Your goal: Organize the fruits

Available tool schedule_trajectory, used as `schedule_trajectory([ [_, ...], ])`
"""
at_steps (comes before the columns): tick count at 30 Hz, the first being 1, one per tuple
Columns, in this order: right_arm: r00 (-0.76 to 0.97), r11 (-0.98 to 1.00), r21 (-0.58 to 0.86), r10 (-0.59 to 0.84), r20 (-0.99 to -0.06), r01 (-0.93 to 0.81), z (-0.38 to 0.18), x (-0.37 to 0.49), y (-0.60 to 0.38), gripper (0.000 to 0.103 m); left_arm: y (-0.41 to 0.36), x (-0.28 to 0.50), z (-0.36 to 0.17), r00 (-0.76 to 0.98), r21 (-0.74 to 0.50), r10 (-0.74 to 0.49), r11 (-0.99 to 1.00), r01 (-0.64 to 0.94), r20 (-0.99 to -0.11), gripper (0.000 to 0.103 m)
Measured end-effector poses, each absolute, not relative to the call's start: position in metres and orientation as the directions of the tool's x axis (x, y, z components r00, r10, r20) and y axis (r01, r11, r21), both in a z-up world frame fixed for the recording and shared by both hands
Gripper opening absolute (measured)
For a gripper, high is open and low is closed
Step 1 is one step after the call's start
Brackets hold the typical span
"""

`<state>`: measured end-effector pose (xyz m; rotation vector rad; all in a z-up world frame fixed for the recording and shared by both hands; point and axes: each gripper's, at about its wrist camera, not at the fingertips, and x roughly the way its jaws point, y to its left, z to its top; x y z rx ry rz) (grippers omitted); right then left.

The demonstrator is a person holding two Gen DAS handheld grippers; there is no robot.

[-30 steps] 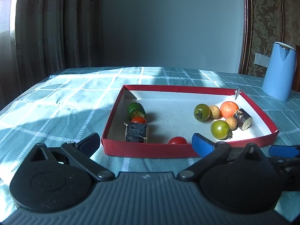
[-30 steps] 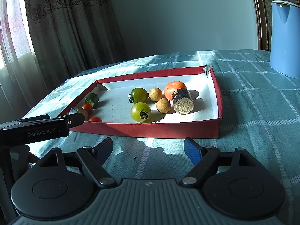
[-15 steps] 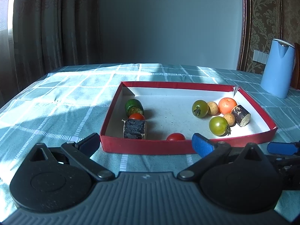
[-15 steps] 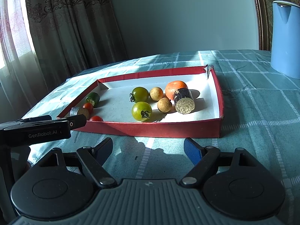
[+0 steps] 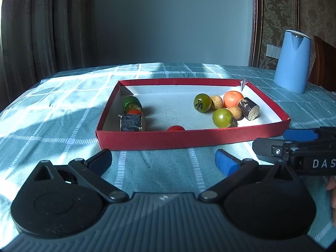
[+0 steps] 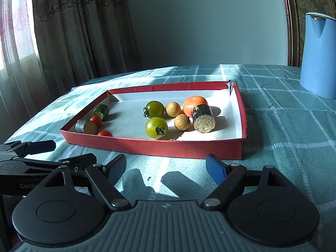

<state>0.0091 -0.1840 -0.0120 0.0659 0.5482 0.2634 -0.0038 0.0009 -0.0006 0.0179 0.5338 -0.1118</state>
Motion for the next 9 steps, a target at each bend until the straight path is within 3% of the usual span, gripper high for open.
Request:
schedule_trajectory([
  [9, 0.79, 0.987, 0.033, 0.148, -0.595, -0.16, -0.025, 0.011, -0.181, 0.083, 0.005, 0.011, -0.01, 0.786, -0.022, -0.072, 0.997, 0.073, -0.614, 0.103],
])
